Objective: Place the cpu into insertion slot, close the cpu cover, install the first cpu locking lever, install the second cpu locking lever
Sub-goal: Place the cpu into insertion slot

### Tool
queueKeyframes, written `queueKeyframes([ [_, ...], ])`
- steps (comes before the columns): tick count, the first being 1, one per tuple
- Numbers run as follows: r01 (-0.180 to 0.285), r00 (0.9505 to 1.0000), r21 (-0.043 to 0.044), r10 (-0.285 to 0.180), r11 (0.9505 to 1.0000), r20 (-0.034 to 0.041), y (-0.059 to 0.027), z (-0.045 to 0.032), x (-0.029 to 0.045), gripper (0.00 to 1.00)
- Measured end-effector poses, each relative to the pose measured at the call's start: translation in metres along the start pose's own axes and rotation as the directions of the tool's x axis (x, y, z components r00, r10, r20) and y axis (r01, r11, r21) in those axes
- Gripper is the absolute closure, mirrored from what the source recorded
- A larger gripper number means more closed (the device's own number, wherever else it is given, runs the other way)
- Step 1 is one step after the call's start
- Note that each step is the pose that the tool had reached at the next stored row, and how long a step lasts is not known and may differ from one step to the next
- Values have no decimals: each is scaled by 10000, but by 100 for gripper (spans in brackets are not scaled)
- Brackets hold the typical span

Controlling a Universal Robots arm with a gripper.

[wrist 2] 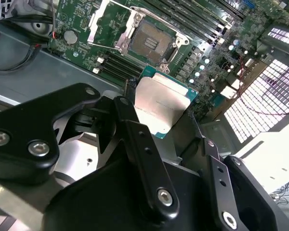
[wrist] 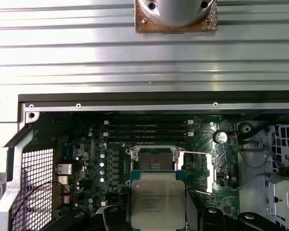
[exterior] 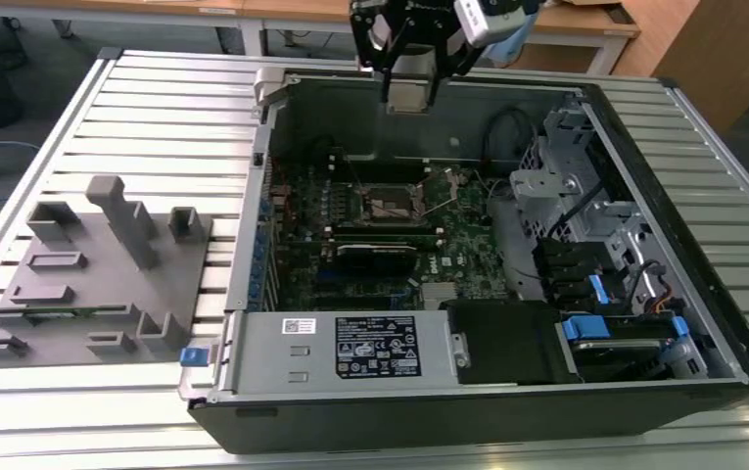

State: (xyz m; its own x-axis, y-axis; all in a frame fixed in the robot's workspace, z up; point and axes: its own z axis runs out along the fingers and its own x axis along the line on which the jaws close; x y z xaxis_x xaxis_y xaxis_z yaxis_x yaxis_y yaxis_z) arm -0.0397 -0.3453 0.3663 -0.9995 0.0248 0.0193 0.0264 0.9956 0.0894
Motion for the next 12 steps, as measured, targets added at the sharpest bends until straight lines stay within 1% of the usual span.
queueKeyframes([
  [5,0,10000,7,0,10000,-1,-8,82,0,46],
  [9,0,10000,7,0,10000,0,-8,90,-1,46],
  [12,0,10000,4,0,10000,1,-11,115,-1,46],
])
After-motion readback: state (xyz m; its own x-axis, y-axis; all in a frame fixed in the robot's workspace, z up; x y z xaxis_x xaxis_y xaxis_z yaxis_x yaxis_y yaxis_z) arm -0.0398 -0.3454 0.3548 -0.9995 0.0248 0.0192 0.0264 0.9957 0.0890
